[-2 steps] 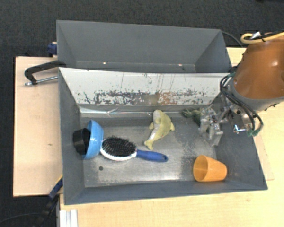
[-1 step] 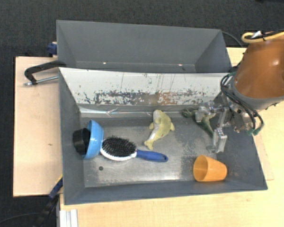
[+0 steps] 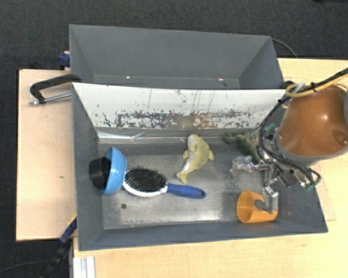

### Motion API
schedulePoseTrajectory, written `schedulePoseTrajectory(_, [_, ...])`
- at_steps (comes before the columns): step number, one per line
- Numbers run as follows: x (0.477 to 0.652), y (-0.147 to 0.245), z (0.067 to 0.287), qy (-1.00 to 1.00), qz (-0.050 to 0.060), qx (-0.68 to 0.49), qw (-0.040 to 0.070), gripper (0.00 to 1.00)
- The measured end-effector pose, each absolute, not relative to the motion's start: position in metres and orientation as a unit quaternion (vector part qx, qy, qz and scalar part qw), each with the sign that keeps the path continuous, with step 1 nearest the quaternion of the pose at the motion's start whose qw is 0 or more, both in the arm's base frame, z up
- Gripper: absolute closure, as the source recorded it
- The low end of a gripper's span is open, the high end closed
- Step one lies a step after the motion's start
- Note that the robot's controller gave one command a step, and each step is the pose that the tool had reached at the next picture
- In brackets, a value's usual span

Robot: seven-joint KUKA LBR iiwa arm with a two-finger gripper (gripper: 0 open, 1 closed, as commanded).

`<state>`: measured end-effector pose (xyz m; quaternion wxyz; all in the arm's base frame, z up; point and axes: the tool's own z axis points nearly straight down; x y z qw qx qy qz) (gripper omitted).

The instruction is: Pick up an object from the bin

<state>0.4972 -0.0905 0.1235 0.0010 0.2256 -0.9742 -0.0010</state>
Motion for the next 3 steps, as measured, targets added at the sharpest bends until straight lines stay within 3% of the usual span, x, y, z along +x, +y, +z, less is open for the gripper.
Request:
schedulePoseTrajectory(1, [0.496,-0.099,0.090,-0.876,0.001,0.483,-0.001,0.00])
schedulePoseTrajectory(2, [0.494,-0.092,0.085,-0.915,0.003,0.403,-0.001,0.00])
schedulePoseTrajectory(3, [0.509,-0.069,0.080,-0.722,0.010,0.691,-0.005,0.00])
